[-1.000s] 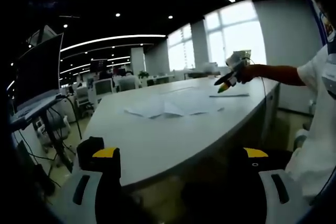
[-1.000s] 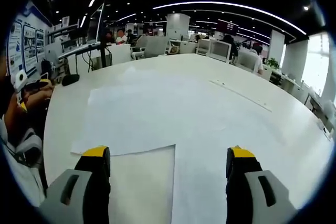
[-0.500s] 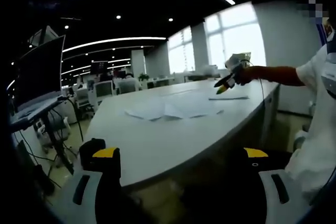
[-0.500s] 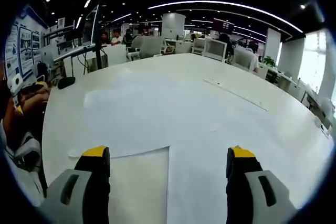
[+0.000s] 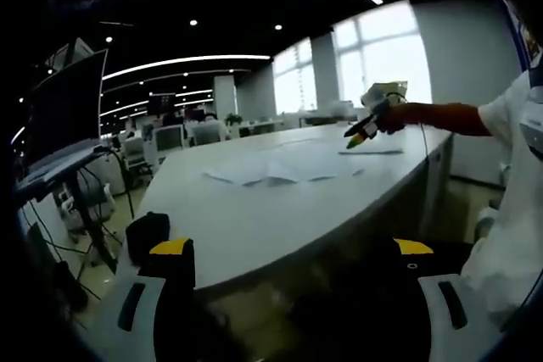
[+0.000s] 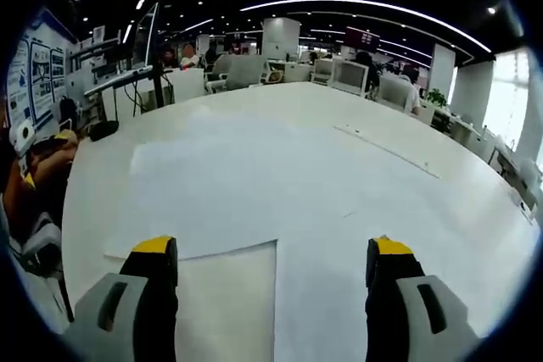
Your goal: Organize the stack of printing papers by aligning and flattening the scattered papers on the table
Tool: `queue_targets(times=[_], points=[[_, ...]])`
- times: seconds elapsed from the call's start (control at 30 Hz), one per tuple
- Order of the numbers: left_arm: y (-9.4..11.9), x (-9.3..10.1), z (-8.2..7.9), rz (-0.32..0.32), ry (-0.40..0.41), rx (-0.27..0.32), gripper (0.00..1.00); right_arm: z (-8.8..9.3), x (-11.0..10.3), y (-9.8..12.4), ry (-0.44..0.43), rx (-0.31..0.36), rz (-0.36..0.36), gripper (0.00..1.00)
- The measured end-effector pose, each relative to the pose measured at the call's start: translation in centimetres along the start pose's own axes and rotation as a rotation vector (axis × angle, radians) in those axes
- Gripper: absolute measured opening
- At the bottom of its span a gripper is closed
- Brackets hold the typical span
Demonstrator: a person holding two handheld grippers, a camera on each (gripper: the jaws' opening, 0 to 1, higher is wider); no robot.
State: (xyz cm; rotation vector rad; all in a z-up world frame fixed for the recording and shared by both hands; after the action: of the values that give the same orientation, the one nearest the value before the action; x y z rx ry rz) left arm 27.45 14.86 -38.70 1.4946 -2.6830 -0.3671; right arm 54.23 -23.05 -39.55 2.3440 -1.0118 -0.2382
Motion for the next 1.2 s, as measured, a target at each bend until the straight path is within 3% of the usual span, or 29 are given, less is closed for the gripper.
queue_targets(times=[1.2], points=[[-0.5,-0.7,0.6,0.006,0.01,-0.025,0.97,-0.3,-0.2,-1.7,0.024,-0.032,-0.001,0.87]])
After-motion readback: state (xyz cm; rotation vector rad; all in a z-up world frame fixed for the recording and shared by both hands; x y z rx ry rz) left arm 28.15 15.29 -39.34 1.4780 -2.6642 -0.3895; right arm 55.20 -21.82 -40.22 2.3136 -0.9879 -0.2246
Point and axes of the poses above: the point that each gripper's makers call its tool centre point, and the gripper's own axes: y roughly backward along the fingers, x roughly to its right, z roughly out of its underside, the point moved 2 cm from there along y, roughly backward along the fingers
